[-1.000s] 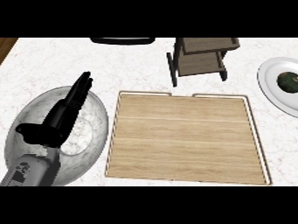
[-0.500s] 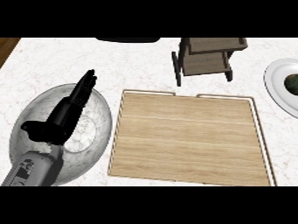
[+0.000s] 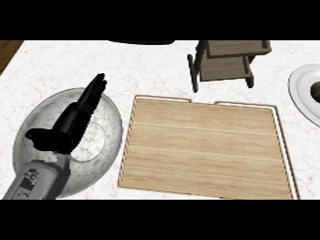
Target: Pick the croissant from the tray and place it in the tiered basket
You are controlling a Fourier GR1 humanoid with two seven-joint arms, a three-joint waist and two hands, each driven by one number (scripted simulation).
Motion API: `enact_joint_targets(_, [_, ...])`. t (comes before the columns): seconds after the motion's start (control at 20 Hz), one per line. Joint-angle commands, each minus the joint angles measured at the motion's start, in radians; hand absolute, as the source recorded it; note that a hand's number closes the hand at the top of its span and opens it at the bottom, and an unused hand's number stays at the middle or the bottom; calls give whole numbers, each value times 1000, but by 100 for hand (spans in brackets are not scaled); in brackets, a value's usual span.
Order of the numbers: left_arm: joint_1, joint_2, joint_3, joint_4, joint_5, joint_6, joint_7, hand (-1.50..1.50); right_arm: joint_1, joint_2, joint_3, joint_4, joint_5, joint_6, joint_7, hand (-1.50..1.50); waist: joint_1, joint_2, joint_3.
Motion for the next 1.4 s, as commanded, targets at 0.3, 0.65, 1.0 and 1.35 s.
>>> enact_joint_targets(0.3, [48,-15,-16,94,-10,4,26,0,-38,59,-171,-44,9,-336,179,-150,-13,7,-14])
enact_joint_targets(0.65, [86,-8,-9,74,-12,19,29,0,-3,9,-88,-78,331,-364,241,-150,-49,-9,-18])
enact_joint_targets(1.0, [131,12,12,59,7,6,16,0,-36,14,-25,-249,607,-330,299,-150,-75,-30,-16])
enact_joint_targets(1.35, [170,2,19,64,0,25,3,0,-68,159,-15,-554,736,-168,258,-150,-118,-55,-12])
